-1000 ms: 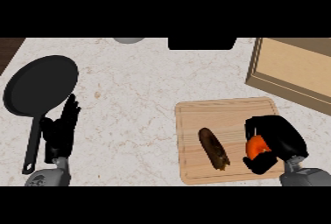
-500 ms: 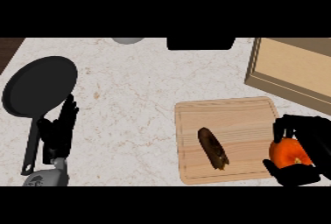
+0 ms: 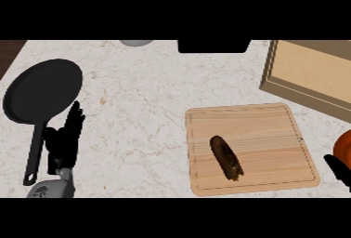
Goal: Pick the squash from the cutting board and place it in the cardboard box
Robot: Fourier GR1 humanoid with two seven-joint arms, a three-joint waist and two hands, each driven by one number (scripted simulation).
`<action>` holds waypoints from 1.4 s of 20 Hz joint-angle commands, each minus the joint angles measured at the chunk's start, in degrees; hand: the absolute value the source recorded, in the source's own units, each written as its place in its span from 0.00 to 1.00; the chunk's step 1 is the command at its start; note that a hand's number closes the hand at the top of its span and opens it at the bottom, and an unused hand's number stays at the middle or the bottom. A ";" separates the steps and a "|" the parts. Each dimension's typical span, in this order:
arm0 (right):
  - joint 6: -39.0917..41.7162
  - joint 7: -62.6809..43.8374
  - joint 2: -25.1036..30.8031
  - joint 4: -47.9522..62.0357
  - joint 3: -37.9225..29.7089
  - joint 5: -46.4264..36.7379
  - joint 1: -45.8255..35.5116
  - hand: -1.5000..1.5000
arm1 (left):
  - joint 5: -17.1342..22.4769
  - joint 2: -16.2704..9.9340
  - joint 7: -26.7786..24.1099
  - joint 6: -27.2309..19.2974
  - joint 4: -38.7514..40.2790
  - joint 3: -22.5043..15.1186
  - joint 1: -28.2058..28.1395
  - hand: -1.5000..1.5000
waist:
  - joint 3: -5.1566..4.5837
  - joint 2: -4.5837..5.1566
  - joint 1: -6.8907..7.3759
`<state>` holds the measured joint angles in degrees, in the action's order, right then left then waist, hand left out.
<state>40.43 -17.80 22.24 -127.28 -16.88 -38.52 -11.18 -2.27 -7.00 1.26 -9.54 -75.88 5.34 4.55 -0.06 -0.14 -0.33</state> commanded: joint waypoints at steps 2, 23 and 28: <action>0.65 0.01 7.39 9.52 -6.45 0.92 -9.74 1.00 | 0.63 -0.53 1.16 0.59 1.34 0.80 2.75 0.50 | 0.04 0.22 0.59; -29.87 31.50 17.34 76.27 -6.48 -7.90 -31.29 1.00 | -1.15 0.72 0.32 0.13 2.20 -0.79 4.34 0.50 | 0.15 1.02 2.53; -40.56 33.44 17.42 88.61 -3.69 -14.79 -35.69 1.00 | -0.17 -0.53 -2.02 1.74 2.69 0.32 1.87 0.50 | 0.16 1.24 3.53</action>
<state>6.89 13.21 39.11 -48.84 -21.80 -49.19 -43.60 -3.20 -6.18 1.14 -9.48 -73.81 4.82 7.53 0.08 0.76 2.19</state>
